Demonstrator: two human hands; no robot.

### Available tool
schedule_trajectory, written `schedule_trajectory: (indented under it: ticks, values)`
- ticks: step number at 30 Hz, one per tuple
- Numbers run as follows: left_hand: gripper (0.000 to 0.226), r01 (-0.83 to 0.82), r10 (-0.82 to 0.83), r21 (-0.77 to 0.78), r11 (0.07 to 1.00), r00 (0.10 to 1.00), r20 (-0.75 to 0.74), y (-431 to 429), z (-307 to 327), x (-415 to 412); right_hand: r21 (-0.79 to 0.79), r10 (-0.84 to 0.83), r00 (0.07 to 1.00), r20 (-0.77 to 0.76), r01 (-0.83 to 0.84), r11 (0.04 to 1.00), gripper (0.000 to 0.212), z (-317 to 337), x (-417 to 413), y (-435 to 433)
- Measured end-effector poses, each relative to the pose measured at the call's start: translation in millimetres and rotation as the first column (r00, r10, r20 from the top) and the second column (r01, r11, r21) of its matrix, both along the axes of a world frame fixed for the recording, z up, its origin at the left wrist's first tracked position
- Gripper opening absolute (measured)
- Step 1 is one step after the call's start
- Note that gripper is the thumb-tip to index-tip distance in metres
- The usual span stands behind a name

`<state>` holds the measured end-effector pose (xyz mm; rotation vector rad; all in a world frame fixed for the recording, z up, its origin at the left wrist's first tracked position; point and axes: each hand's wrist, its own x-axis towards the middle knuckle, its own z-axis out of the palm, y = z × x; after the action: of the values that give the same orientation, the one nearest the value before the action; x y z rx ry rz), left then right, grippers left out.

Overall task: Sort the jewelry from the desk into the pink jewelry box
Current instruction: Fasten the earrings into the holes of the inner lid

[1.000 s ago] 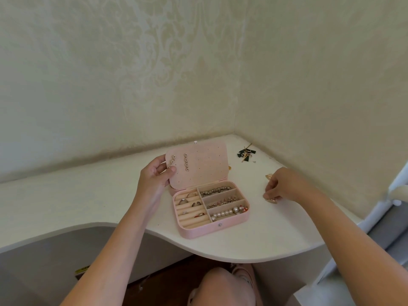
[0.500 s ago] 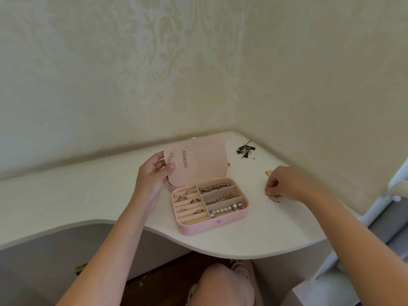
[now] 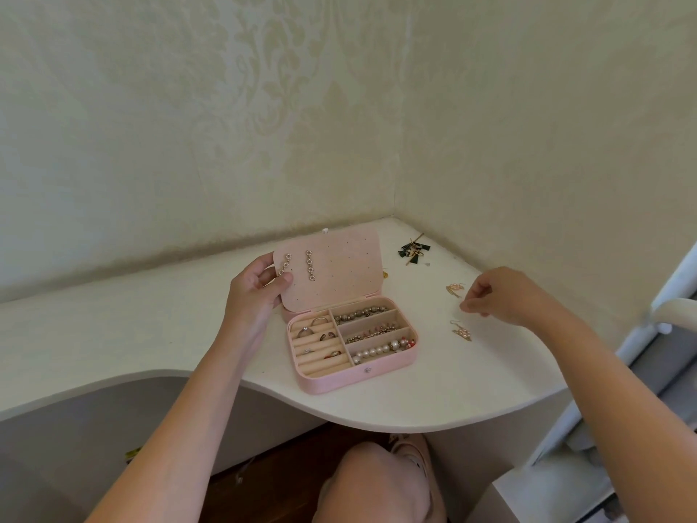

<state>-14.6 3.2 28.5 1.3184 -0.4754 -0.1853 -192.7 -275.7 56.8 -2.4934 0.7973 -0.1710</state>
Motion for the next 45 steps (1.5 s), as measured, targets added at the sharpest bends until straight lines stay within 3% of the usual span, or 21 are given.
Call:
schedule_trajectory:
  ticks: [5,10,17,24,27,34,37,41,45]
  values:
    - [0.033,0.000,0.000,0.007,1.000,1.000,0.010,0,2,-2,-0.044,0.012,0.978,-0.209,-0.022,0.999,0.026,0,6,15]
    - [0.034,-0.004,0.004,0.015,1.000,1.000,0.013,1,3,-3,-0.214,0.016,0.940,-0.341,-0.094,0.972,0.009,0,15,26]
    - [0.033,-0.009,0.009,0.014,1.000,1.000,0.001,0,2,-2,-0.430,0.130,0.880,-0.458,-0.347,0.833,0.039,-18,15,31]
    - [0.033,-0.007,0.007,0.009,1.000,1.000,-0.005,0,1,-1,-0.305,0.190,0.911,-0.366,-0.310,0.900,0.015,-18,0,25]
    - [0.032,-0.003,0.003,0.001,1.000,1.000,-0.005,0,0,-2,-0.214,0.271,0.913,-0.303,-0.343,0.915,0.017,-16,-8,30]
    - [0.032,-0.006,0.006,0.011,1.000,1.000,-0.007,0,1,-2,-0.195,0.425,0.844,-0.327,-0.500,0.844,0.013,-20,-22,55]
    - [0.033,-0.009,0.009,0.019,1.000,1.000,-0.008,1,0,-2,-0.159,0.472,0.840,-0.265,-0.521,0.838,0.015,-23,-27,59]
    - [0.032,-0.008,0.008,0.021,1.000,1.000,-0.002,1,0,-3,-0.107,0.444,0.893,-0.078,-0.450,0.887,0.020,-19,-35,54]
    - [0.032,-0.012,0.012,0.018,1.000,1.000,0.008,1,0,-3,-0.187,0.312,0.950,0.025,-0.302,0.935,0.012,-18,-42,51]
